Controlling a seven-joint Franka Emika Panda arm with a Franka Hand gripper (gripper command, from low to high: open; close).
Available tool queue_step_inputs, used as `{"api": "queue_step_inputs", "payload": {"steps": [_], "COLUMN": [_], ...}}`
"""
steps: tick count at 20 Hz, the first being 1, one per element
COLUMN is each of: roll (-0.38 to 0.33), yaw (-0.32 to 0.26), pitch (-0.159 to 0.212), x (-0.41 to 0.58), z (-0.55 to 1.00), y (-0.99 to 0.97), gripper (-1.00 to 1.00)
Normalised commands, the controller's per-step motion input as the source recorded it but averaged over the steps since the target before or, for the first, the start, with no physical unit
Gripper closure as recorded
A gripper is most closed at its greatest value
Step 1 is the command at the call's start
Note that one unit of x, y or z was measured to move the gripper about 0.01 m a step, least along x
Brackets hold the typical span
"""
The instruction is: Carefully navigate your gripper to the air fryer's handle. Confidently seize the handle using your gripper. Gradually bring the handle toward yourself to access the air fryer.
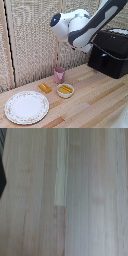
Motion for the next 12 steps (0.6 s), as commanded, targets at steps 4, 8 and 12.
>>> {"api": "queue_step_inputs", "payload": {"steps": [4, 8, 12], "roll": [-0.276, -0.229, -0.202], "yaw": [0.008, 0.013, 0.003], "pitch": [-0.08, -0.079, -0.069], "x": [-0.001, -0.051, -0.102], "z": [-0.46, -0.45, -0.42], "y": [-0.38, -0.43, -0.47], "gripper": [-1.0, -1.0, -1.0]}}
